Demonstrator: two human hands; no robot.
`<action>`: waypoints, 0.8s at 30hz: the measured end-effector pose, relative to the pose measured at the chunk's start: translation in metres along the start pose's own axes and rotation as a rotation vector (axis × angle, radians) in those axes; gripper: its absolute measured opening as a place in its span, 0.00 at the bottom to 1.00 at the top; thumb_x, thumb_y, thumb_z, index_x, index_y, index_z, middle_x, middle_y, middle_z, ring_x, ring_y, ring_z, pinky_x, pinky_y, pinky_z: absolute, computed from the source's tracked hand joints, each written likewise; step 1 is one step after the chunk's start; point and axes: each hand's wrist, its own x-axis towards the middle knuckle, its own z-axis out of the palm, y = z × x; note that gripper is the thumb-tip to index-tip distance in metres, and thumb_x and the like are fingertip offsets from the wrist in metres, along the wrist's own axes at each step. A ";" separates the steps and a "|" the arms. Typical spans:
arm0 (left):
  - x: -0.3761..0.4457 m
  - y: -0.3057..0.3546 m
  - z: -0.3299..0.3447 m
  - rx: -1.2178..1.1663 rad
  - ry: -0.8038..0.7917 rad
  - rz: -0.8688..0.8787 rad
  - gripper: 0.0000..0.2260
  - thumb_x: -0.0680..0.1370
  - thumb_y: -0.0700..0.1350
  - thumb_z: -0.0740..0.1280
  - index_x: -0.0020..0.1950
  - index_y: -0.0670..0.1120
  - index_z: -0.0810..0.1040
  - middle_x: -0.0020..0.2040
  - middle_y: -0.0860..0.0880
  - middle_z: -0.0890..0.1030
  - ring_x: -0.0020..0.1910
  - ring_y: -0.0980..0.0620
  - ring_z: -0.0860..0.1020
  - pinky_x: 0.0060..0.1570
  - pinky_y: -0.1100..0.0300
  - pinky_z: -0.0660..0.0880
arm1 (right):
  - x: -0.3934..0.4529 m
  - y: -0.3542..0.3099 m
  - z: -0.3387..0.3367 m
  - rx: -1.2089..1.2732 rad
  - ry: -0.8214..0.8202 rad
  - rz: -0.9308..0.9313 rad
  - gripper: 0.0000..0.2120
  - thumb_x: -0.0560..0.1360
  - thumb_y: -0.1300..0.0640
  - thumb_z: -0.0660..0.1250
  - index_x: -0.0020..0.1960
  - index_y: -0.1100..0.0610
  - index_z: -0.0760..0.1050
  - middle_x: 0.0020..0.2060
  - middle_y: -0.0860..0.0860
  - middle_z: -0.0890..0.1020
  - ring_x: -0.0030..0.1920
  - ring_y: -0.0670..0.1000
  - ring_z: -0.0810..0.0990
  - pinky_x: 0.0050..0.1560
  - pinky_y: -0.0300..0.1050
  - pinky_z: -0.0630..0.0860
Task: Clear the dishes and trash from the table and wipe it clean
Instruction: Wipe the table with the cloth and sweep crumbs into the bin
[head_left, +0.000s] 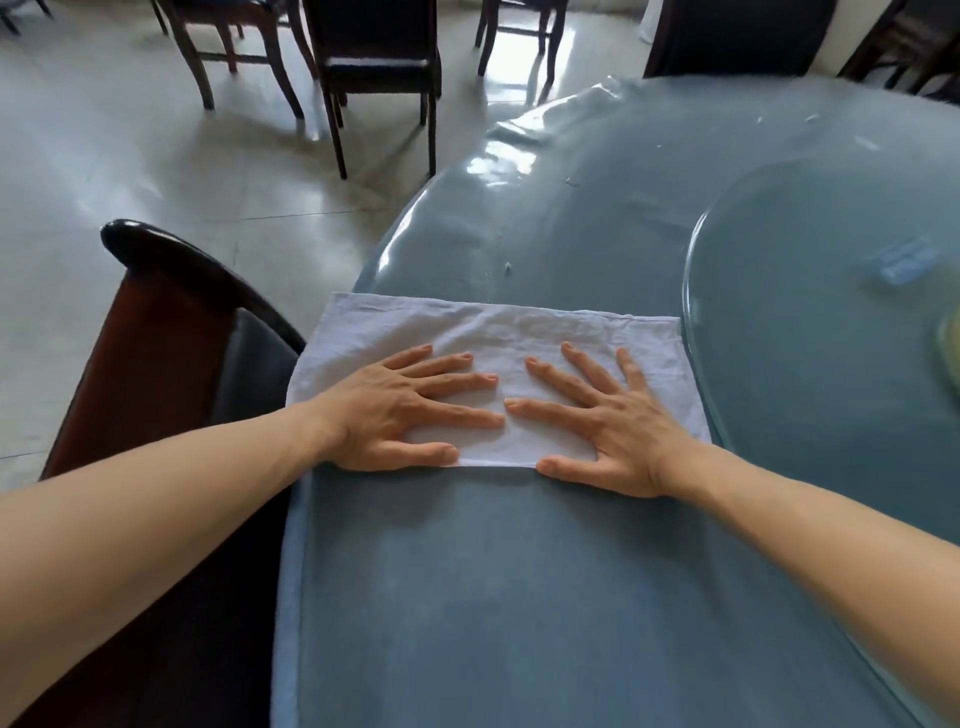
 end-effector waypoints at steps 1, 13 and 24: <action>0.008 -0.015 -0.004 0.006 -0.004 0.024 0.24 0.83 0.65 0.54 0.79 0.71 0.54 0.83 0.62 0.48 0.82 0.57 0.42 0.81 0.46 0.46 | 0.009 0.004 -0.001 0.008 0.003 0.026 0.34 0.69 0.18 0.34 0.75 0.21 0.39 0.81 0.34 0.37 0.83 0.52 0.35 0.77 0.73 0.37; 0.086 -0.144 -0.034 0.006 0.000 0.181 0.24 0.82 0.66 0.54 0.79 0.71 0.53 0.83 0.62 0.49 0.83 0.56 0.43 0.81 0.46 0.46 | 0.102 0.053 -0.021 0.033 -0.004 0.192 0.34 0.70 0.18 0.37 0.75 0.20 0.40 0.81 0.33 0.38 0.83 0.52 0.36 0.77 0.73 0.38; 0.131 -0.201 -0.048 0.012 -0.026 0.316 0.25 0.82 0.66 0.55 0.79 0.72 0.52 0.83 0.62 0.48 0.83 0.55 0.43 0.81 0.47 0.46 | 0.135 0.073 -0.030 0.044 -0.029 0.293 0.33 0.71 0.18 0.37 0.75 0.21 0.39 0.80 0.32 0.36 0.82 0.51 0.34 0.77 0.73 0.37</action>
